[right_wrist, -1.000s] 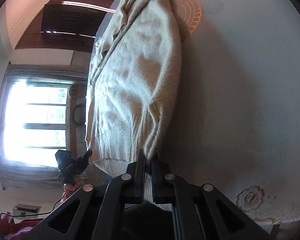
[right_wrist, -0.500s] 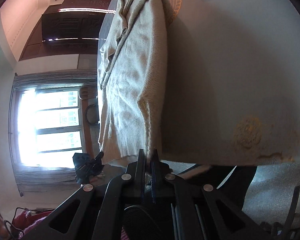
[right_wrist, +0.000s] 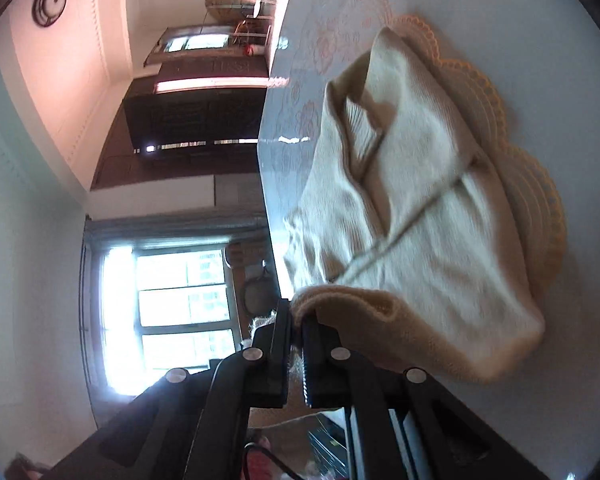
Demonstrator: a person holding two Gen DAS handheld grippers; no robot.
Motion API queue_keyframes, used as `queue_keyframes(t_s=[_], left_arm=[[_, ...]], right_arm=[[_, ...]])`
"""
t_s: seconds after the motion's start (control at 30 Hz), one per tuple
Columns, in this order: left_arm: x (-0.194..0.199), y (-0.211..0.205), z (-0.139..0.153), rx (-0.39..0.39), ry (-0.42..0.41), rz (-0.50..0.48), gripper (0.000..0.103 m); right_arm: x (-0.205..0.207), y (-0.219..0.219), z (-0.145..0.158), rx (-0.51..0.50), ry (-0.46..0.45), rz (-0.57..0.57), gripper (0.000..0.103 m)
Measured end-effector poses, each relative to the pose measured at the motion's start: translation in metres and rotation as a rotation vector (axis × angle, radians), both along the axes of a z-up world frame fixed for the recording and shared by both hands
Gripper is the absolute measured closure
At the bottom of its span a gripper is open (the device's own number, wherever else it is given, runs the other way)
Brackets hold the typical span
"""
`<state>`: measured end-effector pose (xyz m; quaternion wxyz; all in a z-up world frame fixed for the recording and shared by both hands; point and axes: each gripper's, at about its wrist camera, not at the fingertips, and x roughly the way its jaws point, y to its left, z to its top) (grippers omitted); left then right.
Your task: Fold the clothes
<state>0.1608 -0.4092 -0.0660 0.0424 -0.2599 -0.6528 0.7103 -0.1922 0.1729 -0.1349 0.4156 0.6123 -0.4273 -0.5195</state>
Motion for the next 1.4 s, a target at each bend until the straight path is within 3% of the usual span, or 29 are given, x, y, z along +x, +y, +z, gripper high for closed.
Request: queue_keyframes(t_s=[0.13, 0.27, 0.43, 0.5, 0.53, 0.6, 0.67, 0.77, 0.9, 0.97, 1.03, 1.13, 1.17, 1.3, 1.33, 1.4], left_arm=[[-0.052, -0.032, -0.037, 0.112, -0.046, 0.045, 0.098], [-0.103, -0.063, -0.072, 0.217, -0.086, 0.084, 0.098], [-0.133, -0.077, -0.080, 0.244, -0.073, 0.061, 0.097], [-0.139, -0.085, -0.091, 0.262, -0.106, 0.076, 0.088], [-0.138, -0.089, -0.098, 0.278, -0.120, 0.100, 0.081], [-0.133, -0.095, -0.108, 0.293, -0.139, 0.140, 0.067], [-0.128, -0.092, -0.097, 0.202, -0.155, 0.136, 0.062], [-0.120, -0.087, -0.081, 0.064, -0.178, 0.130, 0.058], [-0.110, -0.081, -0.060, -0.120, -0.209, 0.122, 0.058], [-0.106, -0.074, -0.046, -0.234, -0.224, 0.108, 0.053], [-0.111, -0.039, -0.020, -0.452, -0.231, 0.042, 0.041], [-0.123, 0.023, 0.007, -0.762, -0.220, -0.082, 0.038], [-0.127, 0.044, 0.010, -0.855, -0.225, -0.122, 0.035], [-0.137, 0.113, 0.002, -1.252, -0.277, -0.270, 0.029], [-0.139, 0.124, -0.003, -1.351, -0.296, -0.304, 0.028], [-0.142, 0.142, -0.016, -1.471, -0.308, -0.382, 0.028]], right_arm=[[-0.049, -0.029, -0.030, 0.035, -0.090, -0.132, 0.100], [-0.069, -0.060, -0.049, 0.076, -0.132, -0.191, 0.100], [-0.083, -0.090, -0.045, 0.022, -0.132, -0.256, 0.097], [-0.086, -0.096, -0.049, 0.010, -0.148, -0.322, 0.090], [-0.086, -0.094, -0.054, 0.005, -0.163, -0.369, 0.078], [-0.082, -0.082, -0.066, 0.000, -0.223, -0.452, 0.077], [-0.081, -0.071, -0.074, -0.009, -0.253, -0.476, 0.076], [-0.080, -0.063, -0.064, 0.023, -0.183, -0.447, 0.075], [-0.078, -0.059, -0.020, 0.108, 0.031, -0.352, 0.073], [-0.070, -0.067, 0.008, 0.215, 0.190, -0.257, 0.072], [-0.054, -0.086, 0.032, 0.344, 0.349, -0.110, 0.070], [-0.012, -0.138, 0.055, 0.570, 0.646, 0.181, 0.070], [0.001, -0.155, 0.057, 0.599, 0.709, 0.258, 0.070], [0.042, -0.215, 0.054, 0.566, 0.830, 0.491, 0.071], [0.050, -0.228, 0.052, 0.560, 0.833, 0.528, 0.072], [0.057, -0.243, 0.037, 0.561, 0.783, 0.602, 0.072]])
